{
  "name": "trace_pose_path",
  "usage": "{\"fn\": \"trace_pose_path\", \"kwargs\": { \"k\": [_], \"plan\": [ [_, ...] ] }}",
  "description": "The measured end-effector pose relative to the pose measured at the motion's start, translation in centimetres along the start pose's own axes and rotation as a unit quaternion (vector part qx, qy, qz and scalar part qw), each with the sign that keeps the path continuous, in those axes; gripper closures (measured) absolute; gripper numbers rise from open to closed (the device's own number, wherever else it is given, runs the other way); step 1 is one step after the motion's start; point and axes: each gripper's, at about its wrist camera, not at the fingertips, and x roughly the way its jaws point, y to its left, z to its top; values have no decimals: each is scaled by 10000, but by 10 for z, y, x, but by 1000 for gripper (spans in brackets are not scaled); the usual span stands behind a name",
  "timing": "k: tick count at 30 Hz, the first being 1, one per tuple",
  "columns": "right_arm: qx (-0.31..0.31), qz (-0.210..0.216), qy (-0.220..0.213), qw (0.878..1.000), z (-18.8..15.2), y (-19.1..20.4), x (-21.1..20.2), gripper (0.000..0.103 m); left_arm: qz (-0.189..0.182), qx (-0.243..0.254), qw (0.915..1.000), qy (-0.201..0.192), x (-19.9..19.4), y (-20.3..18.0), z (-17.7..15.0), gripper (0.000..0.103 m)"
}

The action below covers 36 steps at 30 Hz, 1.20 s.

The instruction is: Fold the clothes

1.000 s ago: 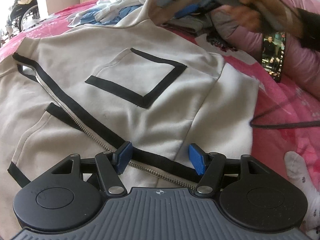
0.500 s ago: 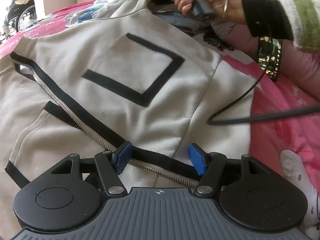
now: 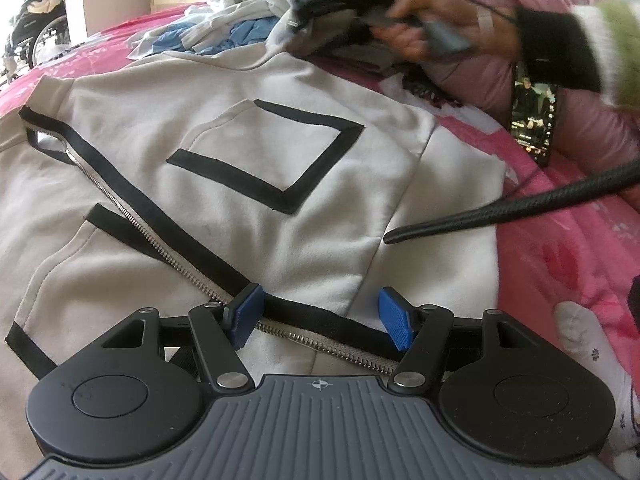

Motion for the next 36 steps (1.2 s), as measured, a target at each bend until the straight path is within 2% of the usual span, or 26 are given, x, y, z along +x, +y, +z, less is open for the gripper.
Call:
{"fn": "trace_pose_path", "kwargs": {
  "k": [1, 2, 4, 7, 9, 11, 14, 15, 16, 18, 23, 24, 28, 30, 31, 33, 36],
  "plan": [
    [-90, 98, -2, 9999, -10, 8, -12, 39, -16, 8, 10000, -13, 0, 1, 0, 39],
    [-242, 274, -69, 9993, -16, 18, -21, 48, -33, 16, 10000, -26, 0, 1, 0, 39],
    [-776, 719, -253, 9941, -19, 50, -33, 53, -53, 17, 10000, -46, 0, 2, 0, 39],
    [-1763, 1080, -441, 9774, 1, 118, -10, 58, -74, 8, 9999, -70, 0, 3, -1, 39],
    [-2316, 1055, -531, 9656, 24, 139, 16, 64, -82, -1, 9999, -89, 0, 4, -2, 39],
    [-2644, 873, -527, 9590, 41, 159, 58, 66, -79, -5, 9999, -117, 0, 4, -3, 39],
    [-2649, 248, -335, 9634, 69, 161, 139, 83, -58, -25, 9998, -164, 0, 3, -5, 39],
    [-2503, 272, -340, 9672, 79, 156, 161, 83, -43, -42, 9998, -181, 0, 2, -5, 38],
    [-2279, 425, -446, 9717, 87, 150, 169, 83, -28, -48, 9998, -198, 0, 1, -6, 38],
    [-2076, 381, -548, 9759, 102, 151, 179, 83, -10, -34, 9998, -212, 0, 0, -6, 38],
    [-2366, 61, -662, 9693, 115, 164, 192, 83, -54, -54, 9997, -210, 0, 0, -6, 38],
    [-2389, 0, -665, 9688, 118, 165, 195, 77, -61, -62, 9997, -207, 0, 0, -6, 38],
    [-2239, -89, -609, 9727, 132, 168, 203, 75, -67, -77, 9997, -216, 0, 0, -7, 38],
    [-2216, -211, -771, 9719, 138, 176, 194, 75, -58, -73, 9997, -218, 0, 0, -6, 38],
    [-2181, -150, -996, 9707, 137, 179, 182, 75, -57, -75, 9997, -216, 1, -1, -6, 37],
    [-2173, 242, -1296, 9672, 131, 185, 158, 75, -55, -107, 9997, -215, 1, -1, -6, 37],
    [-2421, 925, -1132, 9592, 120, 208, 147, 75, -45, -160, 9996, -211, 1, -1, -5, 37]
  ]
}}
